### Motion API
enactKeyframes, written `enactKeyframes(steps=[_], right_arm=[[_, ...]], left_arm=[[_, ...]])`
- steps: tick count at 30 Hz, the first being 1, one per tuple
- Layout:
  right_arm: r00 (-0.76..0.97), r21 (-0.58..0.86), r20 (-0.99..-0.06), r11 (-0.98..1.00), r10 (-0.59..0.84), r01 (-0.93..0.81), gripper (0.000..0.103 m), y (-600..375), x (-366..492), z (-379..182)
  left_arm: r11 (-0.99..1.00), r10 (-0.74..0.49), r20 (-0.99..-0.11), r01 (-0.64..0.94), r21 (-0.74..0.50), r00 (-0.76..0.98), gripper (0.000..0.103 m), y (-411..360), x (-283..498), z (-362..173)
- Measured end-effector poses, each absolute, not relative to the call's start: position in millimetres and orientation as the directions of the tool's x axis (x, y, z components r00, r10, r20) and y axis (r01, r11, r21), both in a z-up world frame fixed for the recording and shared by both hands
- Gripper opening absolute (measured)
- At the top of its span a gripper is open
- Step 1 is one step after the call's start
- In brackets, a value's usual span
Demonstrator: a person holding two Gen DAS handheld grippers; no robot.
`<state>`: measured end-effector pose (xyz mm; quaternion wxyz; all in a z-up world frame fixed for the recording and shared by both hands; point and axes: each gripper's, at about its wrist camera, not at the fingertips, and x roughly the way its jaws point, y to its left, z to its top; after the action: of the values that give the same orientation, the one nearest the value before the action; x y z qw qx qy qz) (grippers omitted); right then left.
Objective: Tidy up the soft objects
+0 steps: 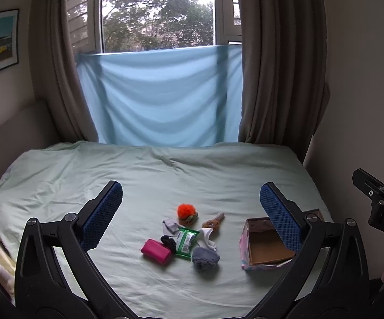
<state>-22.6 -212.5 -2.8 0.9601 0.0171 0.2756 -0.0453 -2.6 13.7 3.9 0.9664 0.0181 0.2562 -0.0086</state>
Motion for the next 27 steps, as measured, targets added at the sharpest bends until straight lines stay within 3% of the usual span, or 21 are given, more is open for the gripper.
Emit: enactKeyframes(steps=[27], right_arm=[[0.851, 0.026, -0.521, 0.996, -0.061, 0.088, 0.103, -206.8, -27.5, -0.1]], left_arm=[[0.999, -0.011, -0.500, 0.030, 0.031, 0.866, 0.103, 15.4, 0.7, 4.4]])
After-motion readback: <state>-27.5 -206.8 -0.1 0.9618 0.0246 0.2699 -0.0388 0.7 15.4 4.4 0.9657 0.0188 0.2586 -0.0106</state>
